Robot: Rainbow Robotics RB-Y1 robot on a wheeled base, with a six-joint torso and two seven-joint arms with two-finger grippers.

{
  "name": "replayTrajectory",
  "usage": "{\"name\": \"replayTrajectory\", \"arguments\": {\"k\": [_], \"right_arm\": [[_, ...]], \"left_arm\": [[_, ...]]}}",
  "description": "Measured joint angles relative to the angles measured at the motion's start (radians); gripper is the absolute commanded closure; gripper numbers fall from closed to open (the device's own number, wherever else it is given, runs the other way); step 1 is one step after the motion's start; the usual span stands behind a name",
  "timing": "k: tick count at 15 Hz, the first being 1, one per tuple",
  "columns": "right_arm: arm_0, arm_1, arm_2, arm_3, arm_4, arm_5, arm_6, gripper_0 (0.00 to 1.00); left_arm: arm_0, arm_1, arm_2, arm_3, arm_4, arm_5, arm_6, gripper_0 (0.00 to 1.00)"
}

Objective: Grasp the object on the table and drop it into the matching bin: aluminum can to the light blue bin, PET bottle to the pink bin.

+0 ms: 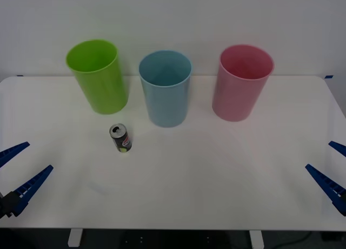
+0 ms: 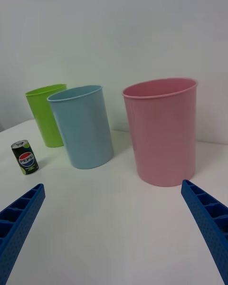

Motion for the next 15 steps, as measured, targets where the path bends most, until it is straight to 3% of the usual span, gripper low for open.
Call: {"name": "replayTrajectory", "arguments": {"k": [8, 15], "right_arm": [[0.000, 0.000, 0.000, 0.000, 0.000, 0.000, 0.000, 0.00], [0.000, 0.000, 0.000, 0.000, 0.000, 0.000, 0.000, 0.00]], "left_arm": [[0.052, -0.012, -0.015, -0.011, 0.027, 0.017, -0.002, 0.00], [0.055, -0.013, -0.048, 0.000, -0.093, 0.066, -0.002, 0.00]]}}
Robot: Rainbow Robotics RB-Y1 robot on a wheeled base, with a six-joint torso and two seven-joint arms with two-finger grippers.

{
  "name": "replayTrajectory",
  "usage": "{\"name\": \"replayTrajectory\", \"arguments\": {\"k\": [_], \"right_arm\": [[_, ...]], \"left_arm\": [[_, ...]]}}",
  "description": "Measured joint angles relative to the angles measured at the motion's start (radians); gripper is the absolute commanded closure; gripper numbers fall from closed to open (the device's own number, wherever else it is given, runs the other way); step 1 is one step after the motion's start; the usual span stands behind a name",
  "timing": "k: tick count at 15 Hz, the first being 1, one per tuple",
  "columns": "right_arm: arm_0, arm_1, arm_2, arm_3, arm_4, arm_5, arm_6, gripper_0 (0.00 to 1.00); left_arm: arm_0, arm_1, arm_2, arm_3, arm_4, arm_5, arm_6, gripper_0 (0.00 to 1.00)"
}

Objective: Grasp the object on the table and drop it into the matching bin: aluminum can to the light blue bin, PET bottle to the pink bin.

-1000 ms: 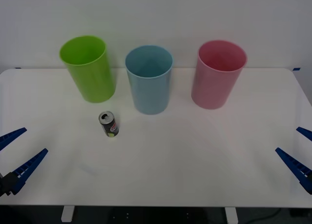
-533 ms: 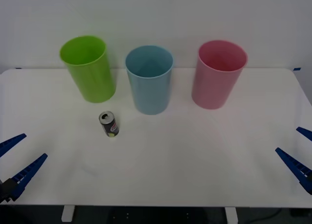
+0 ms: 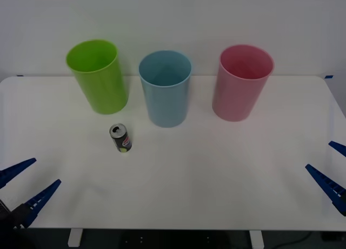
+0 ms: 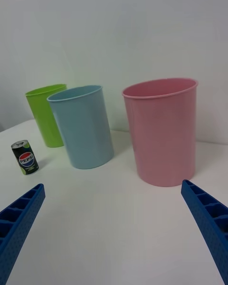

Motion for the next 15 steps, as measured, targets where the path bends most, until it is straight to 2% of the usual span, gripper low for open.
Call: {"name": "replayTrajectory", "arguments": {"k": [3, 9, 15], "right_arm": [[0.000, 0.000, 0.000, 0.000, 0.000, 0.000, 0.000, 0.00], [0.000, 0.000, 0.000, 0.000, 0.000, 0.000, 0.000, 0.00], [0.000, 0.000, 0.000, 0.000, 0.000, 0.000, 0.000, 0.00]], "left_arm": [[-0.030, 0.000, -0.037, 0.051, -0.009, 0.019, -0.009, 0.00], [-0.126, -0.006, -0.058, 0.135, -0.092, 0.027, -0.052, 0.00], [-0.201, -0.079, -0.056, 0.181, -0.166, 0.060, -0.073, 0.00]]}}
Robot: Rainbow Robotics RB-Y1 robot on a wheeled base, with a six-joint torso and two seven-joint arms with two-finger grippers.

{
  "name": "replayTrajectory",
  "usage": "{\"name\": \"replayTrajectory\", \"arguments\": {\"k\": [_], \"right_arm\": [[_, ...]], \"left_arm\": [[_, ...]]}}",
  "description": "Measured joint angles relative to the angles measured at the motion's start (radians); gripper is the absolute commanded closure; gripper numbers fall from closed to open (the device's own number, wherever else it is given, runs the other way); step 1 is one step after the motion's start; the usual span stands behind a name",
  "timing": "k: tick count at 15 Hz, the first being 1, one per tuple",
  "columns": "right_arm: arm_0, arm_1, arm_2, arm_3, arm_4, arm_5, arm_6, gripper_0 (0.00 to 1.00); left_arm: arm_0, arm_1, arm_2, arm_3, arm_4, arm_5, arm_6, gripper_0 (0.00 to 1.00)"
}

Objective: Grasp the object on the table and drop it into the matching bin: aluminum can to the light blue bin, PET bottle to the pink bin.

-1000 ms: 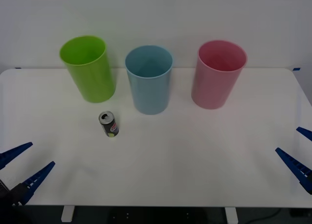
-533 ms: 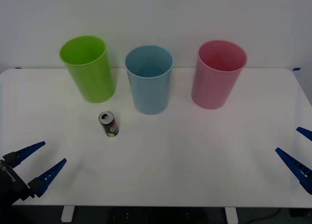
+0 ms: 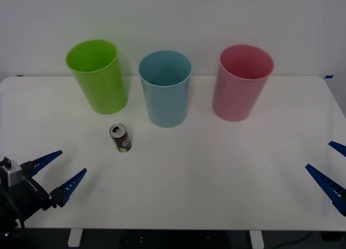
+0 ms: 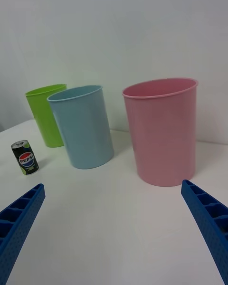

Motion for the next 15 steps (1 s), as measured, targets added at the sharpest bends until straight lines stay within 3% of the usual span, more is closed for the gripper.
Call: {"name": "replayTrajectory", "arguments": {"k": [7, 15], "right_arm": [[0.000, 0.000, 0.000, 0.000, 0.000, 0.000, 0.000, 0.00], [0.000, 0.000, 0.000, 0.000, 0.000, 0.000, 0.000, 0.00]], "left_arm": [[-0.130, -0.010, -0.037, 0.140, -0.013, 0.012, -0.032, 0.00], [-0.250, -0.012, -0.101, 0.284, -0.018, 0.037, -0.148, 0.00]]}}
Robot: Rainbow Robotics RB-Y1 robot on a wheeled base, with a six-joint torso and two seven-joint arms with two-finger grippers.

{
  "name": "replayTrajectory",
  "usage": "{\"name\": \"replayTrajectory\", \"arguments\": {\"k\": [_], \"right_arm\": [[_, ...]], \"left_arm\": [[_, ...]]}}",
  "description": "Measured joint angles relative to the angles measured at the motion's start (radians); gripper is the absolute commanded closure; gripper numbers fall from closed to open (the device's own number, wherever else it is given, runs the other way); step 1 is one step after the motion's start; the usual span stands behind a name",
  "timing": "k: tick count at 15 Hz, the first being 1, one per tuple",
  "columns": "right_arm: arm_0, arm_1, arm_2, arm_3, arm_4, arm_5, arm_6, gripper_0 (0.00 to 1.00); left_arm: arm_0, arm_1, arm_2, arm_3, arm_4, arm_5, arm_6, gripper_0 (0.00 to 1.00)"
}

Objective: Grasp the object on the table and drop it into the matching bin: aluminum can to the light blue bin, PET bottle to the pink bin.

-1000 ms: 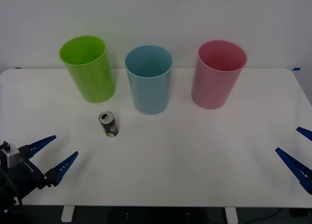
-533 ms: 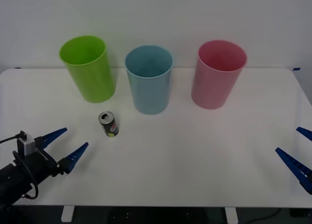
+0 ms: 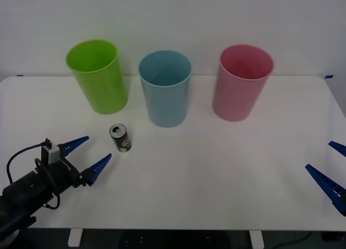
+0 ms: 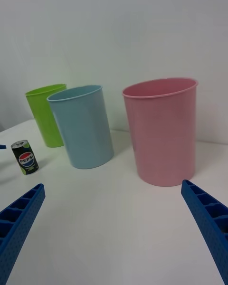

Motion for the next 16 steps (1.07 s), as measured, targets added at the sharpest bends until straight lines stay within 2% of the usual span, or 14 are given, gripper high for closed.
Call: {"name": "replayTrajectory", "arguments": {"k": [6, 13, 16], "right_arm": [[0.000, 0.000, 0.000, 0.000, 0.000, 0.000, 0.000, 0.00], [0.000, 0.000, 0.000, 0.000, 0.000, 0.000, 0.000, 0.00], [0.000, 0.000, 0.000, 0.000, 0.000, 0.000, 0.000, 0.00]], "left_arm": [[-0.054, -0.045, -0.011, 0.022, -0.063, 0.064, -0.016, 0.00], [-0.168, -0.049, -0.042, 0.173, -0.065, 0.086, -0.066, 0.00], [-0.228, -0.049, -0.046, 0.259, -0.066, 0.091, -0.134, 0.00]]}}
